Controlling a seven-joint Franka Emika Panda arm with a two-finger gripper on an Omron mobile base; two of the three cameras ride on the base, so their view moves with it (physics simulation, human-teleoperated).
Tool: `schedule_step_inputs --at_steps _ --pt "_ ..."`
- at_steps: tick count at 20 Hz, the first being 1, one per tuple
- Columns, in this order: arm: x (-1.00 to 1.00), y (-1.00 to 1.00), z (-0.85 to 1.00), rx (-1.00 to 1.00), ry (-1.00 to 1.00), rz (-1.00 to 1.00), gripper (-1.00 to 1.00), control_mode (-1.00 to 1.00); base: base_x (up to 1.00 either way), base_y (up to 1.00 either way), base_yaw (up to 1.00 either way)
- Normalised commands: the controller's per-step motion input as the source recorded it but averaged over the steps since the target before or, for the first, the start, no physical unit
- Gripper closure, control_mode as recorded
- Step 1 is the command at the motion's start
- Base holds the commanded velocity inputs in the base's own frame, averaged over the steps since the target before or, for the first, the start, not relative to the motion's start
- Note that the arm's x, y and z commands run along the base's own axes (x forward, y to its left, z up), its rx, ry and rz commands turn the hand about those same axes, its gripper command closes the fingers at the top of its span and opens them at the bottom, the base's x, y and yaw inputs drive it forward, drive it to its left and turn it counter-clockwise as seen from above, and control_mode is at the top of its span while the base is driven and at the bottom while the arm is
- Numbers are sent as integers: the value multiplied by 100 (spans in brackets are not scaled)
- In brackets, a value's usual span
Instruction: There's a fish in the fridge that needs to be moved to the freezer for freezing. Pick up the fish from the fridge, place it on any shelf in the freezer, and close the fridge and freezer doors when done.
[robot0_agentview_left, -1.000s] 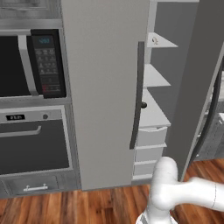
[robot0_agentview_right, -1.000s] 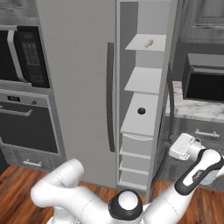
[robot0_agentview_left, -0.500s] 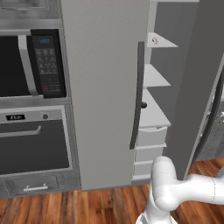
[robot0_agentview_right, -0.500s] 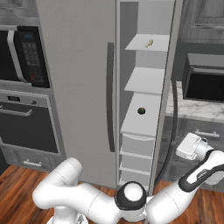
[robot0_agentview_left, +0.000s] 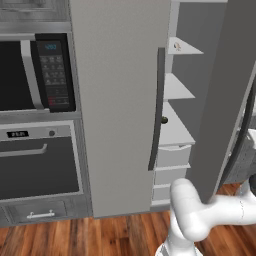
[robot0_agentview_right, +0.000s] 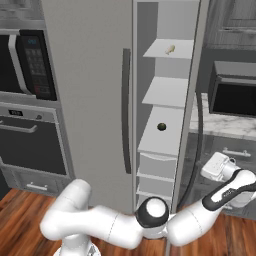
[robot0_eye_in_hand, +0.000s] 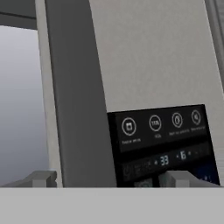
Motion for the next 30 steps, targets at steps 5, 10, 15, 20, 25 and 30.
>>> schedule_step_inputs --at_steps 5,10,15,20,25,30 --pt "36 -5 -23 0 0 0 -100 -100 0 0 0" --pt "28 71 -15 -1 0 -1 -100 -100 0 0 0" --pt "28 100 -21 -8 -2 -10 -100 -100 0 0 0" --pt "17 100 -18 -6 -11 -29 -100 -100 0 0 0" --pt "0 100 -22 2 -17 -41 -100 -100 0 0 0" --pt "-20 100 -51 16 -9 -23 -100 -100 0 0 0"
